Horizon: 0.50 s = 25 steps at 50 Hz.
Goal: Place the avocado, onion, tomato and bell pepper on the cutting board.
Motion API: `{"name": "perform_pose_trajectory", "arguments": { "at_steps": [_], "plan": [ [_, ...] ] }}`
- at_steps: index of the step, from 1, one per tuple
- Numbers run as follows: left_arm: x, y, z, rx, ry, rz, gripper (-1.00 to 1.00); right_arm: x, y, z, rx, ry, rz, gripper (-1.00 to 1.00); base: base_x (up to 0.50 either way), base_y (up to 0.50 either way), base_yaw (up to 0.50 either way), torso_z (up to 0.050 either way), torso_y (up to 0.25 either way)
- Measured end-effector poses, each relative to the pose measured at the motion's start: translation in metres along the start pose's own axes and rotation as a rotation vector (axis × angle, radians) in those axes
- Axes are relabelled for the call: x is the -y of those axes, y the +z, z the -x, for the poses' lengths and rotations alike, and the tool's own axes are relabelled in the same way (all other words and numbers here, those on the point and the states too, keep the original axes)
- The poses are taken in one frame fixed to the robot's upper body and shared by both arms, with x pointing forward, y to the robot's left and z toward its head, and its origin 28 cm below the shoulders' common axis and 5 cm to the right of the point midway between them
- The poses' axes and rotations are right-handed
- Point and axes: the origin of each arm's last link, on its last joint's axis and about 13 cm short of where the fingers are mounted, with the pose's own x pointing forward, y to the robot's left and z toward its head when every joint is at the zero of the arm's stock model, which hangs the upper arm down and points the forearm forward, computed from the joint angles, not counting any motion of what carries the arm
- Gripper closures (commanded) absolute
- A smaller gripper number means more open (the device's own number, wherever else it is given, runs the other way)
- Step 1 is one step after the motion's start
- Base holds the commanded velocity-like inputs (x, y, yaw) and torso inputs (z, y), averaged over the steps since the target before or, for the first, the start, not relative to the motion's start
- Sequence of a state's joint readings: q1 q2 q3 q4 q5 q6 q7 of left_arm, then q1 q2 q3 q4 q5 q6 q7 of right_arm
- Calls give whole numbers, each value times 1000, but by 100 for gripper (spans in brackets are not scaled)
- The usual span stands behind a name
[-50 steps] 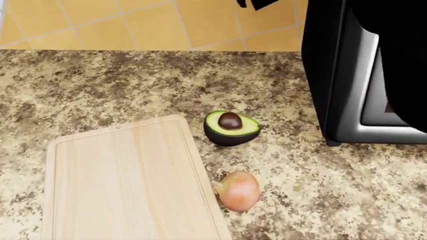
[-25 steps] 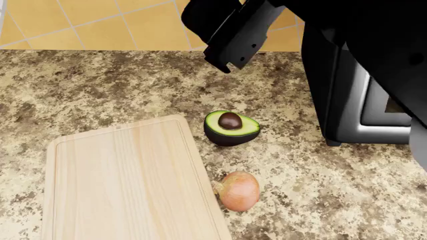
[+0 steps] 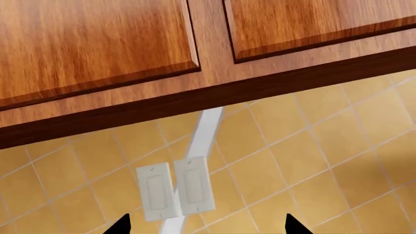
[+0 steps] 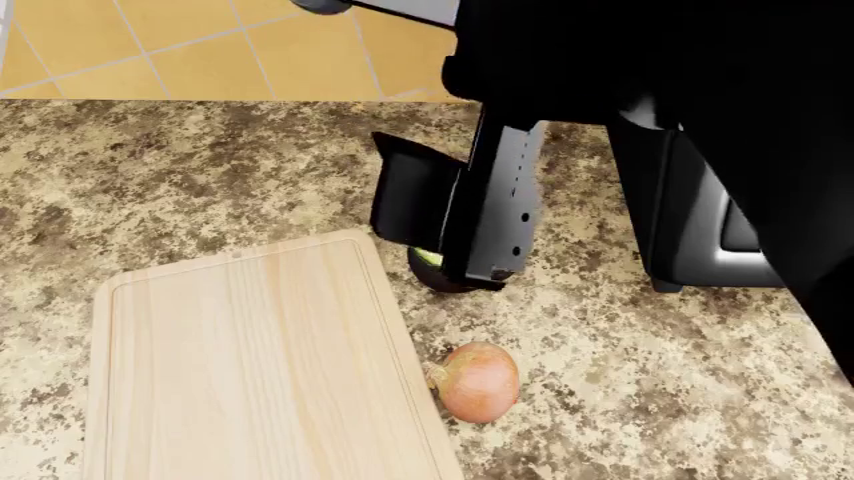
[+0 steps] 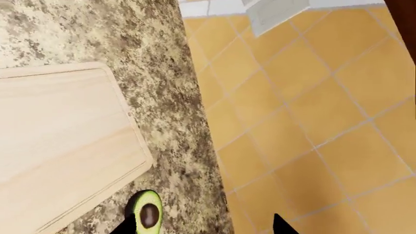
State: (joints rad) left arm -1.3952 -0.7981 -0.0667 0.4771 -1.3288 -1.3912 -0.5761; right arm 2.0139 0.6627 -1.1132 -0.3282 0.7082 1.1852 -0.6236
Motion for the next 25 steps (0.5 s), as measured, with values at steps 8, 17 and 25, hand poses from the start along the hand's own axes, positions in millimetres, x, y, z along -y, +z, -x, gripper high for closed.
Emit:
{"name": "perform_pose_trajectory", "arguments": {
  "at_steps": [8,17,25],
  "plan": [
    [0,-1,0,-1,-6,0,-100,3,2,0,-78,154,35,-100,0,0,0,0,0],
    [0,-3,-1,-4,-9,-1,-100,6,5,-2,-144,293,66,-100,0,0,0,0,0],
    [0,-4,-1,-7,-7,-4,-100,9,1,-13,-201,373,61,-100,0,0,0,0,0]
  ]
}}
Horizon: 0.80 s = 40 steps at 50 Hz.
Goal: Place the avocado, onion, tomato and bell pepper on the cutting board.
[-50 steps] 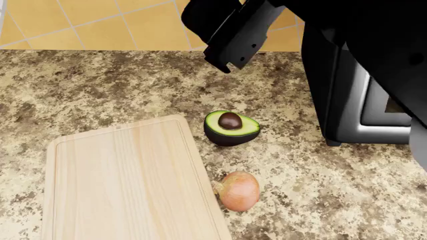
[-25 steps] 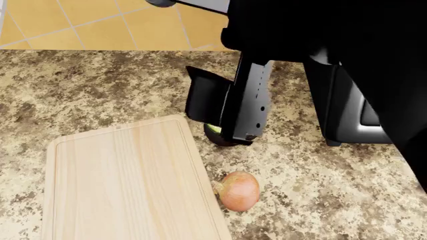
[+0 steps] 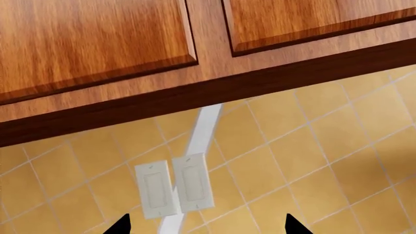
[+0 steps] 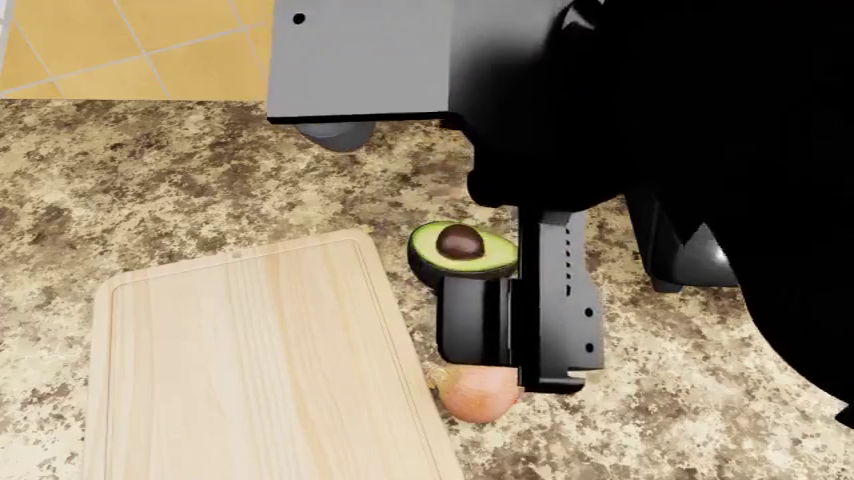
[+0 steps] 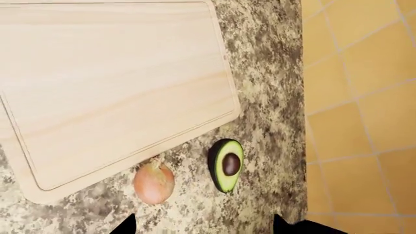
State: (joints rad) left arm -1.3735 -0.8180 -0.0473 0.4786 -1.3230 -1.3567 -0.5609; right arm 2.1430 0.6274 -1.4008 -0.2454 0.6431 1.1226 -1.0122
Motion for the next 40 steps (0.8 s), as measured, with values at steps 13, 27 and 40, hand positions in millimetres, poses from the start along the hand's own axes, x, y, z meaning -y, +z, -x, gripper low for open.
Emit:
{"name": "perform_pose_trajectory", "arguments": {
  "at_steps": [13,27,40],
  "plan": [
    [1,0,-1,-5,-2,-7,-100,10,-11,-23,-42,54,-24,-100,0,0,0,0,0],
    [2,0,-1,-13,-1,-13,-100,14,-16,-48,-56,97,-28,-100,0,0,0,0,0],
    [3,-4,-2,-24,1,-15,-100,14,-20,-71,-77,136,-29,-100,0,0,0,0,0]
  ]
}}
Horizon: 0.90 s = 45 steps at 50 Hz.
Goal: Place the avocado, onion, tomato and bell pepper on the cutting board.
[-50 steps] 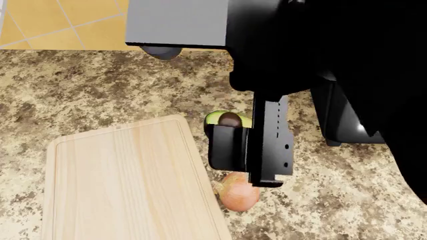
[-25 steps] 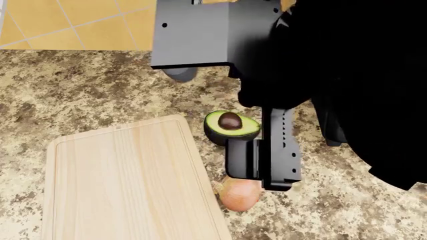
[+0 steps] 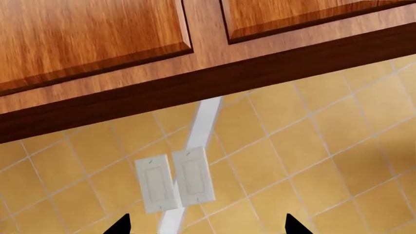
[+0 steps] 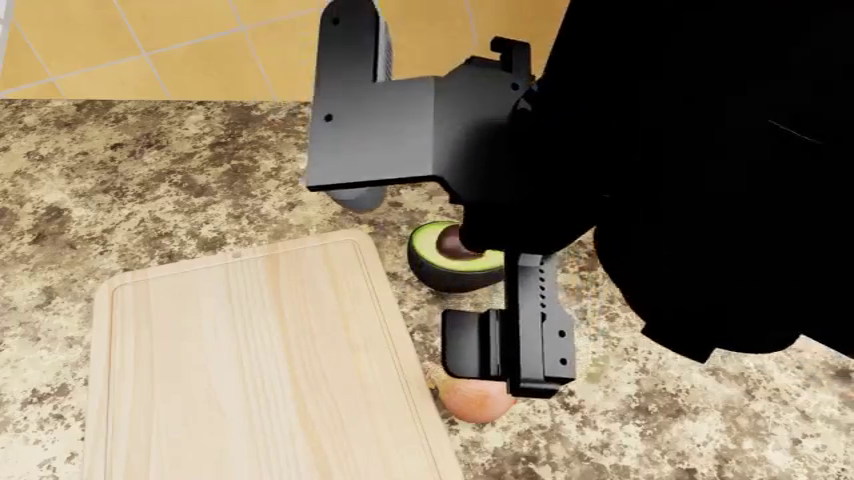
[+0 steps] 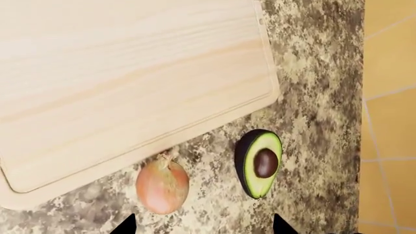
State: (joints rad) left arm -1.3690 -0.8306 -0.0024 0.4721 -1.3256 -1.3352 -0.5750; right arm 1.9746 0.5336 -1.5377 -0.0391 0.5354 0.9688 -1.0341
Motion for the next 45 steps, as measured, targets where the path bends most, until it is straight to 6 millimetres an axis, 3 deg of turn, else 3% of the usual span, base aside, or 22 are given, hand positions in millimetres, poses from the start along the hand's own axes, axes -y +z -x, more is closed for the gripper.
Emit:
{"name": "perform_pose_trajectory", "arguments": {
  "at_steps": [45],
  "plan": [
    [1,-3,0,-16,-13,-22,-100,-8,-15,-62,-17,89,-37,-100,0,0,0,0,0]
  ]
}}
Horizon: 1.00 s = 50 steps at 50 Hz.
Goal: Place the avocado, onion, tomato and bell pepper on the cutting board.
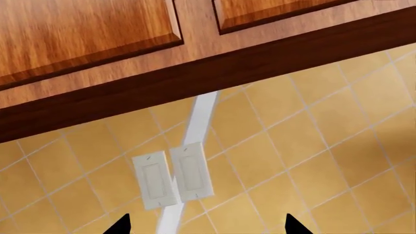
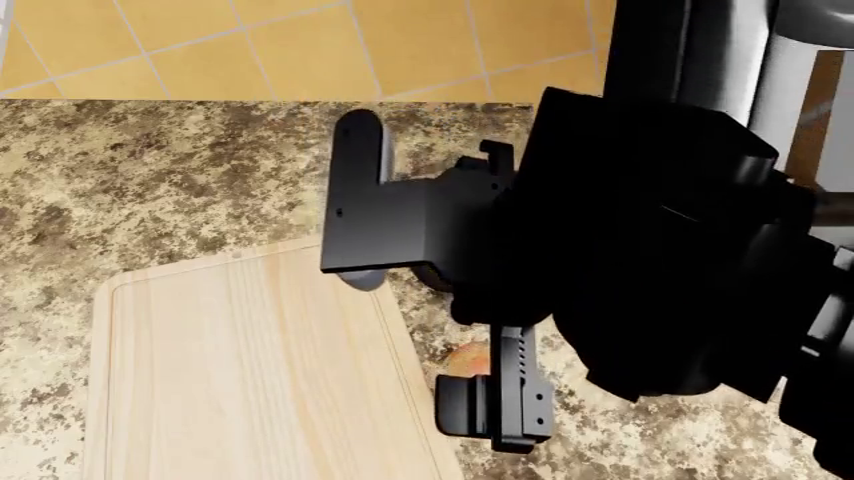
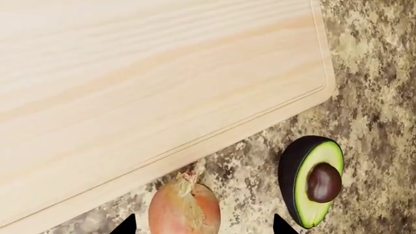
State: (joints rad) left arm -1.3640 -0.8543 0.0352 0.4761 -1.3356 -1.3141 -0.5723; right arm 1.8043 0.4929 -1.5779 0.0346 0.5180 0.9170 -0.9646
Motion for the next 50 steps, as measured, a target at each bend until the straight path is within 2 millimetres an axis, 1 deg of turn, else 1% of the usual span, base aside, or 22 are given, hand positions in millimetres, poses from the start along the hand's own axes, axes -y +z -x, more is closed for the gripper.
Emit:
{"name": "perform_pose_trajectory", "arguments": {
  "at_steps": [15,50],
  "plan": [
    [1,0,1,1,-6,-1,-100,-6,-7,-15,-1,26,-16,-100,0,0,0,0,0],
    [1,-2,4,-3,-6,-9,-100,-7,-25,-42,-34,38,-69,-100,0,0,0,0,0]
  ]
}}
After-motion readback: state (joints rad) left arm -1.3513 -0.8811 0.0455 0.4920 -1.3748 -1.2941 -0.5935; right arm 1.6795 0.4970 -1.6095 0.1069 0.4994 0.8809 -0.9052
